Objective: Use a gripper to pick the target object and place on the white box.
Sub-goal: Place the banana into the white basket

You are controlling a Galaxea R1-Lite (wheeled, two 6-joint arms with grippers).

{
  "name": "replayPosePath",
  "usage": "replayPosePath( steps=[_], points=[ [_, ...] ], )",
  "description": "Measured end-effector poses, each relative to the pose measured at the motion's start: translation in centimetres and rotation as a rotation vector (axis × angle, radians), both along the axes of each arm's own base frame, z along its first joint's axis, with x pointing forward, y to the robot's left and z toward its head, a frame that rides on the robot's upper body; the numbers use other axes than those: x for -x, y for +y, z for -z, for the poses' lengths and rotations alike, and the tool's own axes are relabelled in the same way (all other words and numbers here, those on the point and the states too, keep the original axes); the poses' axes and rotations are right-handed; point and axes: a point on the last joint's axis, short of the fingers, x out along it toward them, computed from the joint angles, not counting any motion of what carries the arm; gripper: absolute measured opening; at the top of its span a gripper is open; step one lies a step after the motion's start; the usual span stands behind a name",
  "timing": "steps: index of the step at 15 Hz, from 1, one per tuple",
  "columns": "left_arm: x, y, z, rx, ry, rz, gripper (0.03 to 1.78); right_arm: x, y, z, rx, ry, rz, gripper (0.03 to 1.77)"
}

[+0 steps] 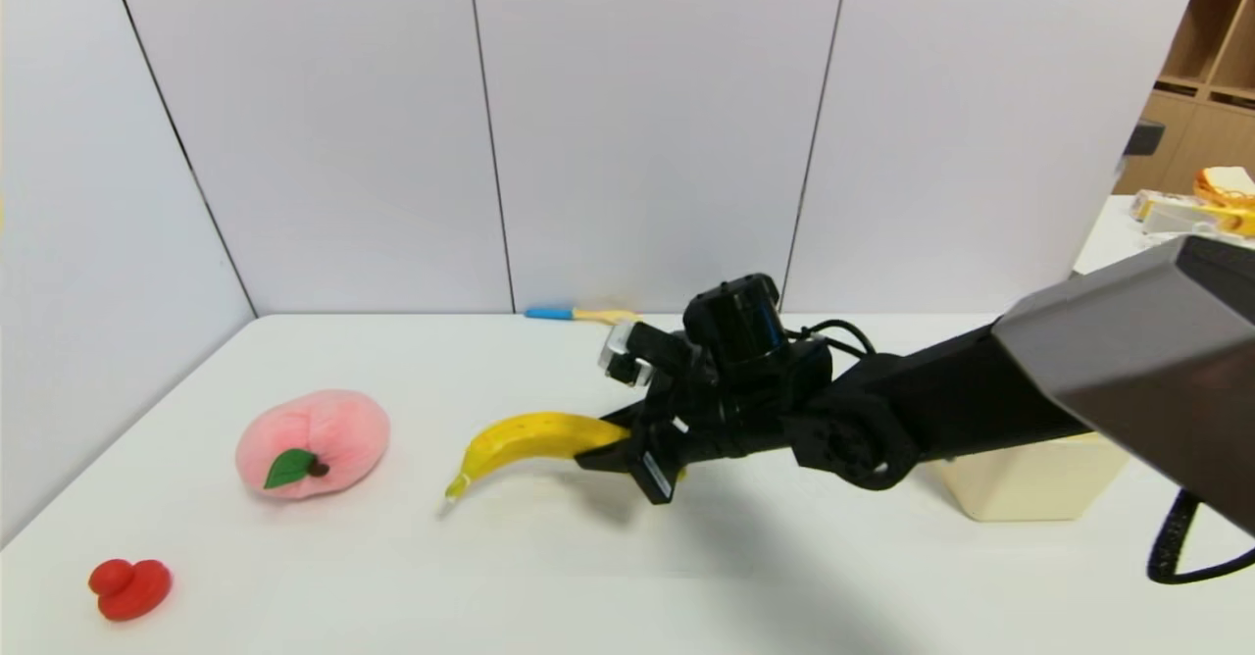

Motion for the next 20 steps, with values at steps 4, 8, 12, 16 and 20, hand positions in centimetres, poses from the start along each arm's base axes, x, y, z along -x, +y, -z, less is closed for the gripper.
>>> replayPosePath(
  steps=[4, 8, 12, 16, 20],
  points=[
    [0.0, 0.0, 0.0, 0.000, 0.000, 0.000, 1.69, -0.1, -4.4, -4.9, -0.029, -0.041, 0.093, 0.56],
    [0.0, 0.0, 0.0, 0.000, 0.000, 0.000, 1.69, 0.0, -9.2, -9.4, -0.080, -0.139, 0.201, 0.56],
    [0.0, 0.0, 0.0, 0.000, 0.000, 0.000, 1.69, 0.4, -14.7, -12.2, -0.108, -0.208, 0.348, 0.56],
    [0.0, 0.0, 0.0, 0.000, 0.000, 0.000, 1.69, 1.4, -20.7, -12.2, -0.094, -0.213, 0.527, 0.56],
    [0.0, 0.0, 0.0, 0.000, 0.000, 0.000, 1.69, 2.2, -25.9, -11.6, -0.086, -0.209, 0.701, 0.56]
  ],
)
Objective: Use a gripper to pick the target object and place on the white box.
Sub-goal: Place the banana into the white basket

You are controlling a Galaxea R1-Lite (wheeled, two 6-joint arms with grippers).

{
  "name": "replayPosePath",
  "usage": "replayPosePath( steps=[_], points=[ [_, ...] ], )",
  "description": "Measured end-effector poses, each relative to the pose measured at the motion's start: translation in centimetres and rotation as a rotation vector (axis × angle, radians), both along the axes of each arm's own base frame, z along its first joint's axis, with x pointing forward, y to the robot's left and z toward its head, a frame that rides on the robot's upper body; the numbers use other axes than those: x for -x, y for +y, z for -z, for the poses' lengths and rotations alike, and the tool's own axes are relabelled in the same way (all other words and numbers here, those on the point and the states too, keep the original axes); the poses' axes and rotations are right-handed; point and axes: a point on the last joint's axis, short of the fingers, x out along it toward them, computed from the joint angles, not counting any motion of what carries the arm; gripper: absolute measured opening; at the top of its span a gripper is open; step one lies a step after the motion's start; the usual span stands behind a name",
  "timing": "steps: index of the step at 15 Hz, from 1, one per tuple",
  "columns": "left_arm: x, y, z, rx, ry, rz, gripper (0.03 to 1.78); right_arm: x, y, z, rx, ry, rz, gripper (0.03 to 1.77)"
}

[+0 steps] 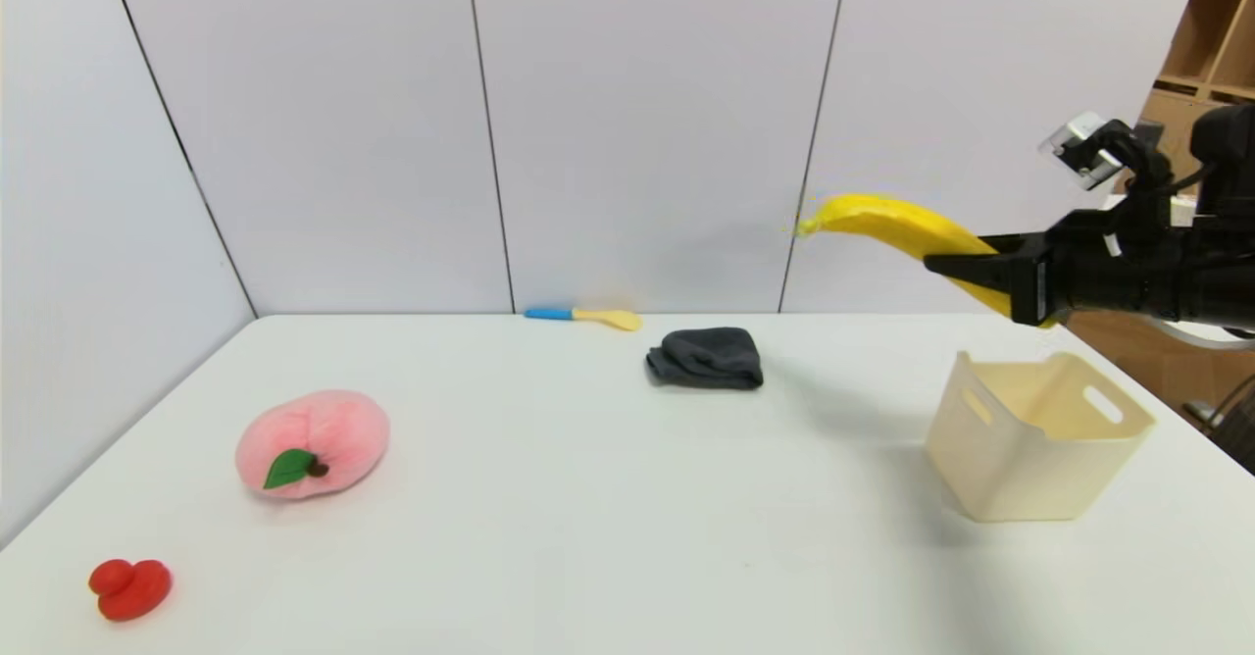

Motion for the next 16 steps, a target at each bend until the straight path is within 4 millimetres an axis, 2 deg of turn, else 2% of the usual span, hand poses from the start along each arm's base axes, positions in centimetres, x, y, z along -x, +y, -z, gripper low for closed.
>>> replayPosePath(
  steps=[3, 9, 16],
  points=[
    [0.0, 0.0, 0.0, 0.000, 0.000, 0.000, 1.69, 0.4, -2.1, 0.9, -0.020, 0.021, 0.078, 0.56],
    [0.0, 0.0, 0.0, 0.000, 0.000, 0.000, 1.69, 1.3, -2.9, 2.6, -0.068, -0.013, 0.052, 0.56],
    [0.0, 0.0, 0.0, 0.000, 0.000, 0.000, 1.69, 1.7, -5.2, 4.0, -0.096, 0.033, 0.116, 0.56]
  ],
)
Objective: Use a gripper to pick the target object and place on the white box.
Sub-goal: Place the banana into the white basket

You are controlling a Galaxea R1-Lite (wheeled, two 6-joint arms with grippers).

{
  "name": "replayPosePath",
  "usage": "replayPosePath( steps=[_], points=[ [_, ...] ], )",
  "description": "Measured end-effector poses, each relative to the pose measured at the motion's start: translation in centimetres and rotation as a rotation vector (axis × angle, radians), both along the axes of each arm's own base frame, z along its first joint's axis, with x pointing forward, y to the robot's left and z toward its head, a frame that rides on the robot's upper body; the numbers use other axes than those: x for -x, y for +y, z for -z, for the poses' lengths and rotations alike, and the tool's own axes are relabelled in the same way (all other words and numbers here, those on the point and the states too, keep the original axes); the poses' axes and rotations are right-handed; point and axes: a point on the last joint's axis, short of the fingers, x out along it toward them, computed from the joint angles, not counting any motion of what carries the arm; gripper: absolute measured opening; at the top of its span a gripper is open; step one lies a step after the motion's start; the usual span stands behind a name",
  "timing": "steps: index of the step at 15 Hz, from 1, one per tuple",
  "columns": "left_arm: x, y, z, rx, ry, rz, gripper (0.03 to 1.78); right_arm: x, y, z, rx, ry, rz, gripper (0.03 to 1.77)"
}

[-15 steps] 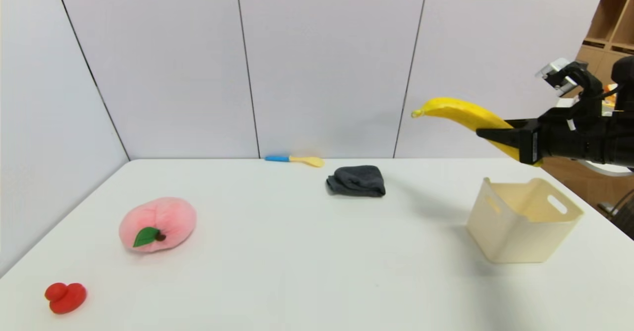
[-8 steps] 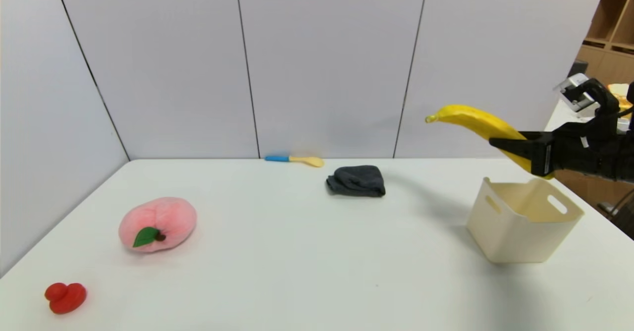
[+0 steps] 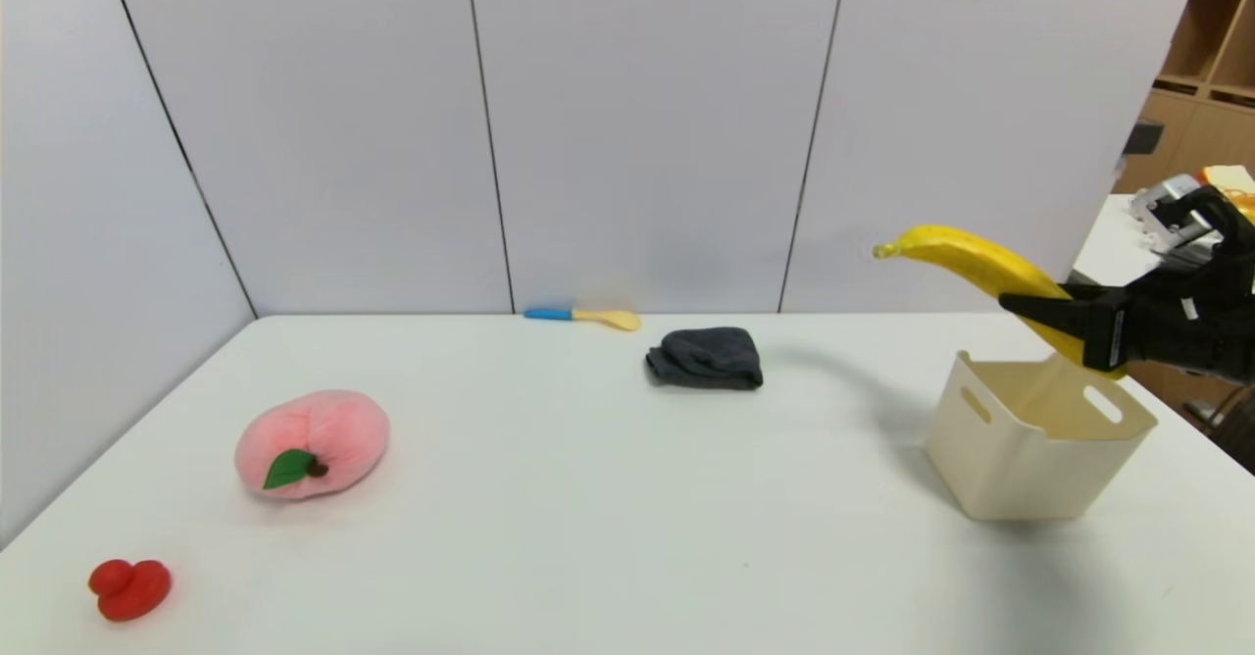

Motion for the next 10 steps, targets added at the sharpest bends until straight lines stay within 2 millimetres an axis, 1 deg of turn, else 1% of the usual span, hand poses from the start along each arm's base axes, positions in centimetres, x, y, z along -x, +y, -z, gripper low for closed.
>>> replayPosePath(
  steps=[6, 10],
  points=[
    [0.00, 0.00, 0.00, 0.000, 0.000, 0.000, 1.69, 0.45, -0.42, 0.89, -0.041, 0.039, 0.010, 0.56],
    [0.00, 0.00, 0.00, 0.000, 0.000, 0.000, 1.69, 0.71, -0.41, 0.67, -0.047, 0.034, 0.010, 0.56]
  ],
)
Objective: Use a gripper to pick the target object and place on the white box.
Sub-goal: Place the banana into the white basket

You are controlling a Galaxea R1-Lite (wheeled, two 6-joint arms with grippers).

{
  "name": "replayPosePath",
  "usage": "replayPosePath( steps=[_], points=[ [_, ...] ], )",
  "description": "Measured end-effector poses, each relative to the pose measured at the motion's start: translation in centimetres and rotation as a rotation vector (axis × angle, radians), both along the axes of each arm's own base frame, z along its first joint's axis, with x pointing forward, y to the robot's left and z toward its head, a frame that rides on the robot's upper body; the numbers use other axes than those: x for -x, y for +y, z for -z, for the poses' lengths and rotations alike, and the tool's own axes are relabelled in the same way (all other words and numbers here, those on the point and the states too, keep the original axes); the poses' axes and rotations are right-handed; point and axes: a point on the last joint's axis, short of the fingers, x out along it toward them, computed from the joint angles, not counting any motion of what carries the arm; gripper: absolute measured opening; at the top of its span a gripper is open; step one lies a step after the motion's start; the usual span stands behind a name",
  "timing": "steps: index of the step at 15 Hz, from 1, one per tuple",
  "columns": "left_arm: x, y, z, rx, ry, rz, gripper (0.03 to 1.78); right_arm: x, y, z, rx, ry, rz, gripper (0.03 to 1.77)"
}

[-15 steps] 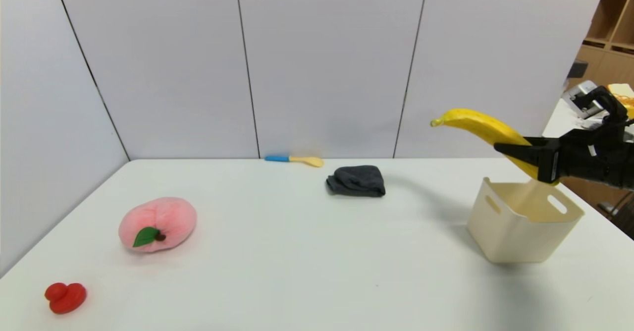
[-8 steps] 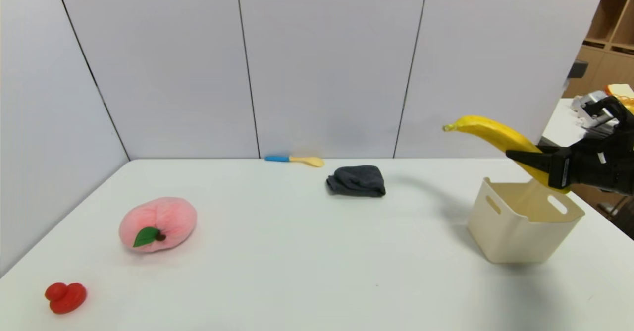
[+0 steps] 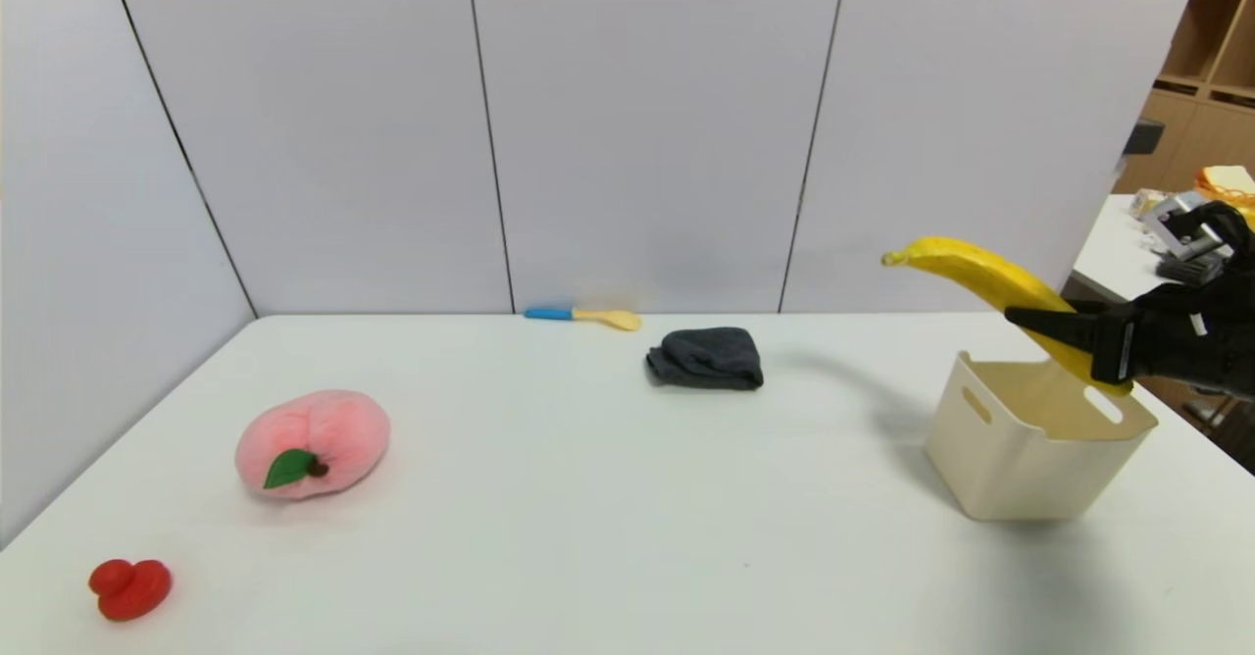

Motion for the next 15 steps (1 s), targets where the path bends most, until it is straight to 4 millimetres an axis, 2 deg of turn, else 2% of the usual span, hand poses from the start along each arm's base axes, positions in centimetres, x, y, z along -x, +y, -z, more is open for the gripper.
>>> replayPosePath(
  steps=[6, 10, 15],
  points=[
    [0.0, 0.0, 0.0, 0.000, 0.000, 0.000, 1.69, 0.8, 0.4, -0.4, -0.002, -0.006, -0.015, 0.56],
    [0.0, 0.0, 0.0, 0.000, 0.000, 0.000, 1.69, 1.4, 0.8, -0.2, -0.035, -0.010, -0.110, 0.56],
    [0.0, 0.0, 0.0, 0.000, 0.000, 0.000, 1.69, 2.2, 0.9, -0.1, -0.039, -0.006, -0.105, 0.56]
  ],
)
